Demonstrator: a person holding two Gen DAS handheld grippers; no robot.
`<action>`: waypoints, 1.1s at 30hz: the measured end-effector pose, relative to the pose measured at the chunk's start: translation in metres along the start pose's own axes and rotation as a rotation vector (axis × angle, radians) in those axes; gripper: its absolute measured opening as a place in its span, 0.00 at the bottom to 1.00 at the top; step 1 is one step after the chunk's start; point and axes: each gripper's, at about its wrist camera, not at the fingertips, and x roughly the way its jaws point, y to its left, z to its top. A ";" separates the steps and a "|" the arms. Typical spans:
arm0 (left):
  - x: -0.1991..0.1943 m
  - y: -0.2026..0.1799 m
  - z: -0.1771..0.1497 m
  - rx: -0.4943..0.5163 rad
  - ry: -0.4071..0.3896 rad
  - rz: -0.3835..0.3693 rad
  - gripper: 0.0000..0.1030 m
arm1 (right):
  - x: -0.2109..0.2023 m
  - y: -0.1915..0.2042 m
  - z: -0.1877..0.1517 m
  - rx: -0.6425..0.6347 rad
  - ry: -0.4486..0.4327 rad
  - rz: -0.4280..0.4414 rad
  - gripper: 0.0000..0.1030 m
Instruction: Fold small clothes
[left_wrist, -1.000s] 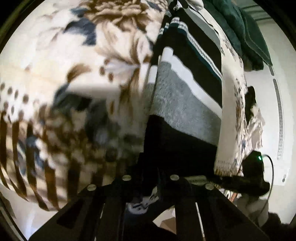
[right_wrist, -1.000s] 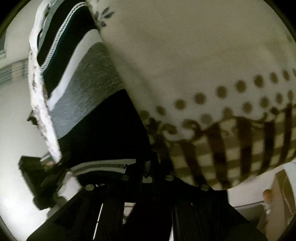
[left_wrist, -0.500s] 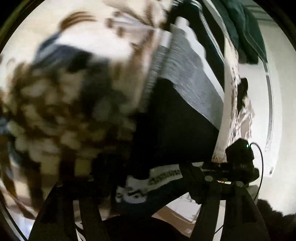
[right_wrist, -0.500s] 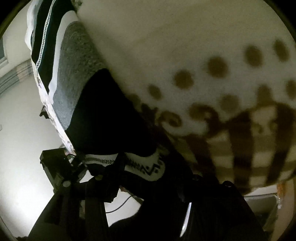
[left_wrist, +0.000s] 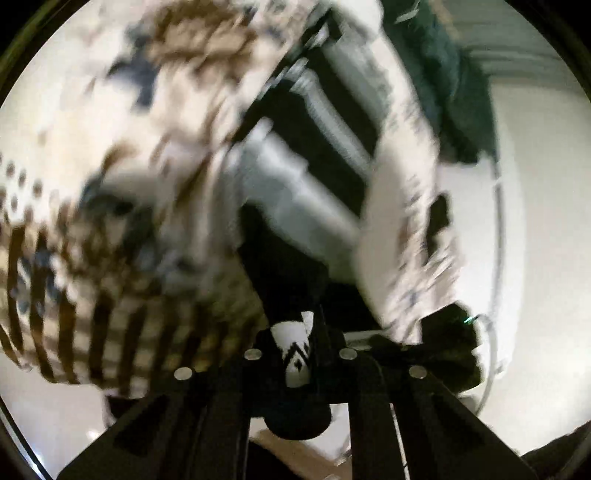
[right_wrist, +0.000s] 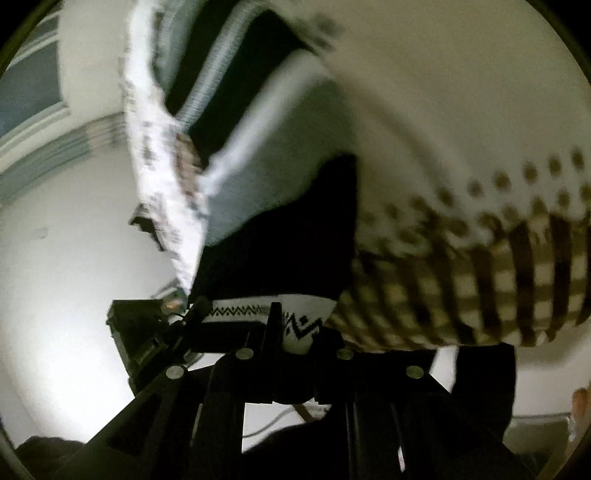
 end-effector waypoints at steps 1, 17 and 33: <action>-0.007 -0.011 0.013 -0.004 -0.030 -0.029 0.07 | -0.009 0.010 0.008 -0.007 -0.015 0.017 0.12; 0.054 -0.112 0.333 0.107 -0.267 -0.111 0.10 | -0.054 0.220 0.331 -0.139 -0.346 0.062 0.13; 0.050 -0.029 0.304 0.098 -0.248 0.045 0.54 | -0.035 0.163 0.374 -0.149 -0.215 -0.230 0.61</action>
